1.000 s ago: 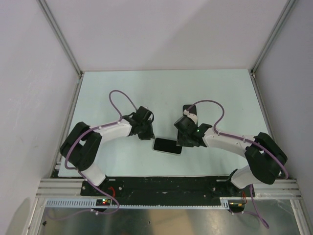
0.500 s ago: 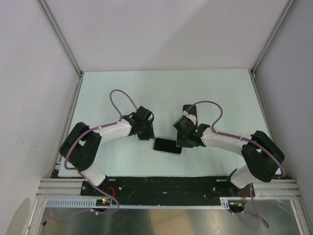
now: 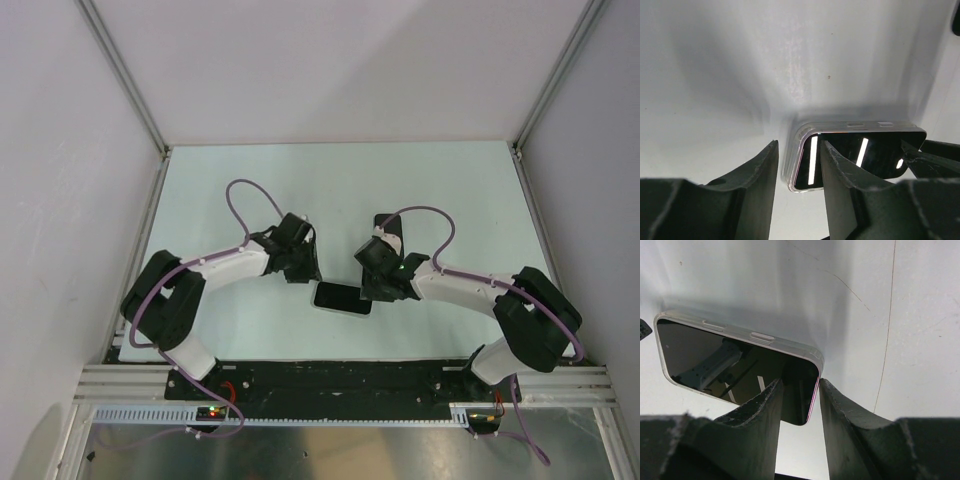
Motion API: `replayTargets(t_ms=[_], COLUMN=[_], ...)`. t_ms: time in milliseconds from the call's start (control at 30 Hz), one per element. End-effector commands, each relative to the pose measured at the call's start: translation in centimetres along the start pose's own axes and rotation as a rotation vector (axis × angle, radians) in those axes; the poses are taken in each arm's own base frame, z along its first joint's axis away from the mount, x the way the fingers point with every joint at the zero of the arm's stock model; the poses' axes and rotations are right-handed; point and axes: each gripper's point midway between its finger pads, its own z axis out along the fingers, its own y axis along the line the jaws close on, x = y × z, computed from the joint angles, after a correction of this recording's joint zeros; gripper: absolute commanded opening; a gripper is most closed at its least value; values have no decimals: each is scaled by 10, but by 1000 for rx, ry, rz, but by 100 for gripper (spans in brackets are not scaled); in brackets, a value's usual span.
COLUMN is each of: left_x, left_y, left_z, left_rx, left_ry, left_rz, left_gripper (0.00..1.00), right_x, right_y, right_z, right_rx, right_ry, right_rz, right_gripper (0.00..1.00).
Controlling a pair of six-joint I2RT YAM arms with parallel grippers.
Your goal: Put the phone into the phone case
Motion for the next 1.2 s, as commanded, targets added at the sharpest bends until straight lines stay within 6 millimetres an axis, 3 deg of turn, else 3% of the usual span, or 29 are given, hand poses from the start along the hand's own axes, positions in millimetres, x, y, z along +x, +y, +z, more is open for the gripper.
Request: replayTargets(t_ms=[0,433,867,1167], left_x=[-9,0,26,34], left_y=[-15,-2,20,11], left_z=[-2,13,27,26], left_rx=[41,-22,-113,-102], left_ry=[-17,7,48,53], left_rz=[37,18,-22,-31], left_gripper=[44,39,32,30], right_x=[-5,-5,-11,-7], right_y=[3,2,4,9], right_z=[3,5,9,12], right_rx=[-10,-9,8,22], right_ry=[-18,-17,-22,-17], right_rz=[-3,-7,-22,-37], right_gripper=[41,41,40,22])
